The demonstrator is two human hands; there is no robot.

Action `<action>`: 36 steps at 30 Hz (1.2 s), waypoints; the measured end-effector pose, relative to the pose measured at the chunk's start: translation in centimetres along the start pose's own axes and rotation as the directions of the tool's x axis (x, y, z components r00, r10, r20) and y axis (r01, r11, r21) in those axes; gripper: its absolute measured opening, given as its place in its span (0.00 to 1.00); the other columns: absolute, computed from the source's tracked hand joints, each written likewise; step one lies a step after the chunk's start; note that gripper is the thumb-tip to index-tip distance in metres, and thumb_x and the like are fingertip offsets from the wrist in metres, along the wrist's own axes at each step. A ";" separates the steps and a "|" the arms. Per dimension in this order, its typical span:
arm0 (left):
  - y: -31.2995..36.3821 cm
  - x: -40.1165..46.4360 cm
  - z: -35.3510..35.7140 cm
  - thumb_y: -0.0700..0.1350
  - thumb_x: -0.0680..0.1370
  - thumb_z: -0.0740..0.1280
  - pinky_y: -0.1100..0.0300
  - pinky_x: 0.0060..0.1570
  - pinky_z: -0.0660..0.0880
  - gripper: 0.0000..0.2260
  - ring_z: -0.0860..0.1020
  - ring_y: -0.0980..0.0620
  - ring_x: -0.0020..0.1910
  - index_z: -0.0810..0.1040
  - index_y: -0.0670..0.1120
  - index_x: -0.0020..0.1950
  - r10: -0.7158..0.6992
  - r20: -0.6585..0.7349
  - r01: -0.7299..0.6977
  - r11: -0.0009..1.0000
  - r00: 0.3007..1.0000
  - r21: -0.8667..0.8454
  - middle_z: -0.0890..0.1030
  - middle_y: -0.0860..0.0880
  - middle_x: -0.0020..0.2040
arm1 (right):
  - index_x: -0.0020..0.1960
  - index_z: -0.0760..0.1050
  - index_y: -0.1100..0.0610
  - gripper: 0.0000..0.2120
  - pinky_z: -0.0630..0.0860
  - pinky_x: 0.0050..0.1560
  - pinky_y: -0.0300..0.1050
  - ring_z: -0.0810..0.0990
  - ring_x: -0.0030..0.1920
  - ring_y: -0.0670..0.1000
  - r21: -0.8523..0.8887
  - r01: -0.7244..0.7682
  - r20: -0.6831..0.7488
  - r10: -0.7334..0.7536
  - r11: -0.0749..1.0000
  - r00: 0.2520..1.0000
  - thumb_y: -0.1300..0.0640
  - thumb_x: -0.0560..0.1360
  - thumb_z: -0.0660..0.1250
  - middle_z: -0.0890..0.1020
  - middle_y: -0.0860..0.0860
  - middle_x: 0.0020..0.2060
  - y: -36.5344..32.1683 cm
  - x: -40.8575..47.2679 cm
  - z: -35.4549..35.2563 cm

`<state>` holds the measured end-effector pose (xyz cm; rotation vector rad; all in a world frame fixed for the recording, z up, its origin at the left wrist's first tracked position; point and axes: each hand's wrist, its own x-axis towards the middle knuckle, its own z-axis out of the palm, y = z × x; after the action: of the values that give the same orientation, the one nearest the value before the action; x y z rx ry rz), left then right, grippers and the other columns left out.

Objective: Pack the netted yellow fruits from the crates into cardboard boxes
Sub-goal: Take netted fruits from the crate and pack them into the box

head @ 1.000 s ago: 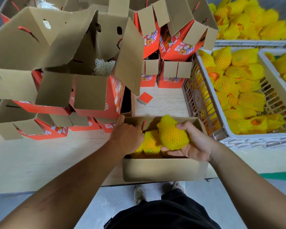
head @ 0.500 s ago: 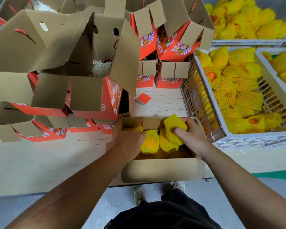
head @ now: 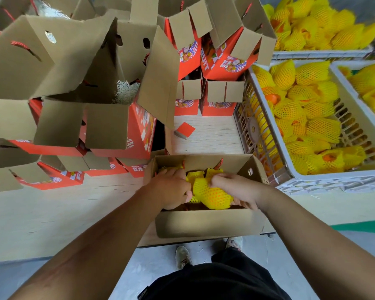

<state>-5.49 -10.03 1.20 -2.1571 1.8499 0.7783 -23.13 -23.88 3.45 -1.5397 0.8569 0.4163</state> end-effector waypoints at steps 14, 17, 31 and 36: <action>-0.1 -0.4 0.1 0.42 0.86 0.56 0.49 0.57 0.59 0.27 0.63 0.41 0.64 0.58 0.67 0.81 0.036 -0.063 -0.027 0.989 0.997 0.145 0.66 0.45 0.66 | 0.59 0.73 0.40 0.24 0.72 0.50 0.44 0.80 0.53 0.53 -0.377 -0.055 -0.357 -0.090 0.925 0.930 0.34 0.66 0.64 0.81 0.47 0.48 0.6 -0.3 -2.3; -0.6 -0.2 -0.1 0.38 0.86 0.56 0.49 0.63 0.63 0.31 0.66 0.42 0.68 0.54 0.65 0.82 0.039 -0.052 -0.033 0.994 0.998 0.108 0.68 0.45 0.72 | 0.68 0.70 0.43 0.27 0.72 0.50 0.45 0.80 0.54 0.55 -0.448 -0.061 -0.396 -0.137 0.892 0.908 0.39 0.71 0.70 0.81 0.49 0.50 0.5 -0.9 -1.9; 0.2 0.2 -2.0 0.47 0.84 0.61 0.53 0.68 0.72 0.14 0.76 0.47 0.66 0.83 0.51 0.65 0.092 0.224 -0.023 0.956 0.970 -0.292 0.80 0.49 0.67 | 0.77 0.60 0.31 0.26 0.58 0.77 0.60 0.58 0.76 0.62 -0.899 -0.077 -0.017 0.141 0.432 0.990 0.40 0.81 0.64 0.59 0.50 0.65 -0.2 0.7 -1.4; 0.5 0.0 -1.6 0.50 0.86 0.59 0.49 0.74 0.57 0.15 0.61 0.44 0.74 0.78 0.55 0.70 -0.014 0.145 0.030 0.994 0.989 -0.108 0.72 0.49 0.72 | 0.81 0.57 0.43 0.33 0.66 0.73 0.65 0.54 0.79 0.65 -0.940 -0.081 -0.009 0.213 0.331 0.977 0.57 0.81 0.67 0.53 0.55 0.78 -1.5 1.5 0.0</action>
<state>-5.55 -10.90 2.63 -2.1187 1.7469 1.0246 -21.05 -24.37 3.41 -2.4841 0.6537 1.3237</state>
